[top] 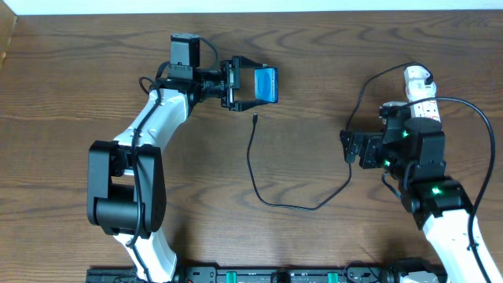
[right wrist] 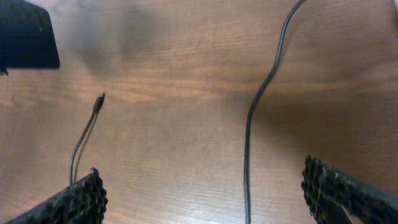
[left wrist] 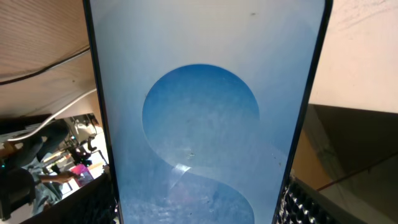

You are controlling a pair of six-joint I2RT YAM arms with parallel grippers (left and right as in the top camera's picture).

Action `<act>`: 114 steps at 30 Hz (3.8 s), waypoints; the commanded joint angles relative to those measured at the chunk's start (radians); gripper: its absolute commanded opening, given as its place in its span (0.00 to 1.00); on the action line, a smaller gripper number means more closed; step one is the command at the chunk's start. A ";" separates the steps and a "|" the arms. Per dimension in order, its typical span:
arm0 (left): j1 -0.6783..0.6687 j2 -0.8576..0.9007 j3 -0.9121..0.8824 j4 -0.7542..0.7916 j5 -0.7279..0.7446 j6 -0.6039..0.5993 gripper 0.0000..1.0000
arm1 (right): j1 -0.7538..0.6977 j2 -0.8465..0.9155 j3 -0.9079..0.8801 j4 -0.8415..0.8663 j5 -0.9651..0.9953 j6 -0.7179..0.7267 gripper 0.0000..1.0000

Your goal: Plug charger to phone and switch on socket

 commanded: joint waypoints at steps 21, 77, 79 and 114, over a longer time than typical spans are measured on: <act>-0.004 -0.034 0.005 0.008 0.039 -0.154 0.65 | -0.023 0.254 0.397 -0.300 -0.047 -0.096 0.99; -0.055 -0.034 0.005 0.007 -0.013 -0.082 0.65 | -0.019 0.254 0.397 -0.301 -0.070 -0.096 0.99; -0.061 -0.034 0.005 0.007 -0.014 -0.082 0.65 | -0.019 0.254 0.397 -0.301 -0.070 -0.096 0.99; -0.088 -0.034 0.004 -0.069 -0.418 0.285 0.64 | 0.198 0.401 0.397 0.080 -0.178 0.093 0.97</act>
